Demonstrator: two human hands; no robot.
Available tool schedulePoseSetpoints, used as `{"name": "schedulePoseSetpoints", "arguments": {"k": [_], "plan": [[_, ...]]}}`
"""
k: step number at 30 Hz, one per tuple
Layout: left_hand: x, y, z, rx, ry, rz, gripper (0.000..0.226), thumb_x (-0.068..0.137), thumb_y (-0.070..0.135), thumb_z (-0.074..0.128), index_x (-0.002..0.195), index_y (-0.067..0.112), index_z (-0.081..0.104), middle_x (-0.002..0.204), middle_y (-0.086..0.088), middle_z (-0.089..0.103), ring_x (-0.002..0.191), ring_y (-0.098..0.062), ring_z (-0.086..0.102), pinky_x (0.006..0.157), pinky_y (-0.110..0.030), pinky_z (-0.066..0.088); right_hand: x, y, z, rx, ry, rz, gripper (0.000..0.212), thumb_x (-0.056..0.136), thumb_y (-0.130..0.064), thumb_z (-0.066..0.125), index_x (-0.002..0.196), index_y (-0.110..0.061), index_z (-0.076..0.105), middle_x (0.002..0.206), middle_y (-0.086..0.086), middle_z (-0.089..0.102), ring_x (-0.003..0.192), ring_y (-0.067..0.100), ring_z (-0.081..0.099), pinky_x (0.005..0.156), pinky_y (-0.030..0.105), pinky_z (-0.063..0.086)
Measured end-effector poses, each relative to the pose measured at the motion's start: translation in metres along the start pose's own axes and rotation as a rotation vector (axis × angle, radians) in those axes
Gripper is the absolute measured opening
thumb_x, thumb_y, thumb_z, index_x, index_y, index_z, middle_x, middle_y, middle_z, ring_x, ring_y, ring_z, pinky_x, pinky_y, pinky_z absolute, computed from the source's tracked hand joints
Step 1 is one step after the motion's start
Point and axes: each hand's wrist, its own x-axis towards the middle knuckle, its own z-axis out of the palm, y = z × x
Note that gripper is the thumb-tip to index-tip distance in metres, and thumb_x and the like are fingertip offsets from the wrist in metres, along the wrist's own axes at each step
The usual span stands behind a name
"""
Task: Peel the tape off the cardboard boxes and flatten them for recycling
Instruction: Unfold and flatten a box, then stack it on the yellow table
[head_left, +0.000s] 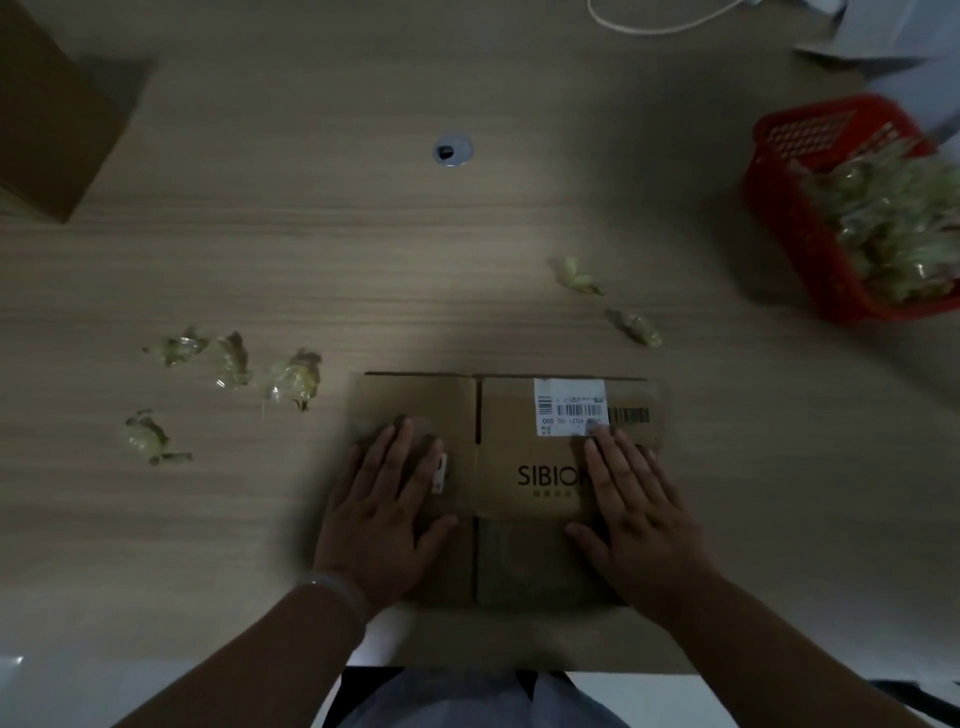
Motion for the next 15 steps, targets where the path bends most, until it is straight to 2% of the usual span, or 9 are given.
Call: {"name": "schedulePoseSetpoints", "arguments": {"k": [3, 5, 7, 9, 10, 11, 13, 15], "plan": [[0.003, -0.002, -0.005, 0.004, -0.068, 0.018, 0.077, 0.084, 0.063, 0.038, 0.148, 0.021, 0.03, 0.158, -0.01, 0.019, 0.146, -0.029, 0.015, 0.114, -0.053, 0.021, 0.0, 0.0, 0.001, -0.009, -0.024, 0.008, 0.076, 0.092, -0.055, 0.029, 0.149, -0.004, 0.023, 0.158, 0.013, 0.015, 0.146, 0.029, 0.016, 0.114, 0.045, 0.018], [0.002, -0.008, -0.01, -0.041, -0.106, 0.047, 0.079, 0.081, 0.061, 0.039, 0.149, 0.022, 0.026, 0.159, -0.008, 0.014, 0.147, -0.028, 0.01, 0.116, -0.052, 0.019, 0.001, 0.006, -0.001, 0.016, -0.072, -0.011, 0.078, 0.091, -0.056, 0.023, 0.152, -0.009, 0.01, 0.16, 0.008, 0.001, 0.148, 0.024, 0.003, 0.118, 0.041, 0.008], [-0.002, -0.01, -0.016, -0.127, -0.1, 0.034, 0.078, 0.082, 0.061, 0.039, 0.148, 0.023, 0.024, 0.159, -0.004, 0.01, 0.147, -0.026, 0.007, 0.12, -0.043, 0.01, -0.002, 0.01, -0.002, 0.092, -0.079, -0.009, 0.079, 0.09, -0.057, 0.026, 0.152, -0.013, 0.002, 0.16, 0.003, -0.007, 0.148, 0.019, -0.005, 0.121, 0.038, 0.003], [-0.009, -0.006, -0.02, -0.175, -0.061, -0.061, 0.079, 0.083, 0.061, 0.049, 0.148, 0.022, 0.029, 0.159, -0.001, 0.011, 0.147, -0.023, 0.009, 0.119, -0.033, 0.005, -0.008, 0.009, -0.002, 0.184, -0.079, 0.124, 0.087, 0.09, -0.06, 0.038, 0.15, -0.021, -0.011, 0.159, -0.003, -0.017, 0.146, 0.012, -0.015, 0.119, 0.033, 0.0], [-0.017, -0.002, -0.02, -0.179, -0.036, -0.142, 0.079, 0.082, 0.058, 0.058, 0.147, 0.022, 0.033, 0.158, -0.002, 0.015, 0.146, -0.025, 0.014, 0.117, -0.032, 0.009, -0.015, 0.008, -0.001, 0.236, -0.092, 0.249, 0.093, 0.088, -0.062, 0.042, 0.149, -0.025, -0.017, 0.158, -0.006, -0.02, 0.145, 0.01, -0.018, 0.116, 0.032, 0.0], [-0.024, 0.001, -0.021, -0.17, -0.006, -0.23, 0.08, 0.08, 0.055, 0.065, 0.146, 0.02, 0.036, 0.156, -0.004, 0.023, 0.142, -0.027, 0.022, 0.115, -0.034, 0.018, -0.022, 0.007, 0.0, 0.278, -0.097, 0.38, 0.097, 0.086, -0.065, 0.044, 0.15, -0.026, -0.017, 0.159, -0.006, -0.018, 0.145, 0.013, -0.015, 0.116, 0.033, 0.001], [-0.038, 0.006, -0.023, -0.147, 0.005, -0.408, 0.085, 0.077, 0.056, 0.068, 0.147, 0.02, 0.035, 0.15, -0.007, 0.033, 0.132, -0.029, 0.034, 0.107, -0.039, 0.032, -0.038, 0.006, 0.001, 0.29, -0.108, 0.567, 0.098, 0.082, -0.072, 0.043, 0.153, -0.024, -0.005, 0.16, -0.002, -0.004, 0.146, 0.024, -0.001, 0.117, 0.039, 0.008], [-0.049, 0.005, -0.025, -0.142, -0.073, -0.578, 0.091, 0.075, 0.062, 0.065, 0.149, 0.022, 0.027, 0.143, -0.007, 0.038, 0.126, -0.029, 0.038, 0.101, -0.041, 0.04, -0.052, 0.004, -0.001, 0.25, -0.081, 0.641, 0.093, 0.08, -0.074, 0.045, 0.151, -0.024, 0.014, 0.154, 0.002, 0.014, 0.139, 0.028, 0.015, 0.114, 0.041, 0.02]]}}
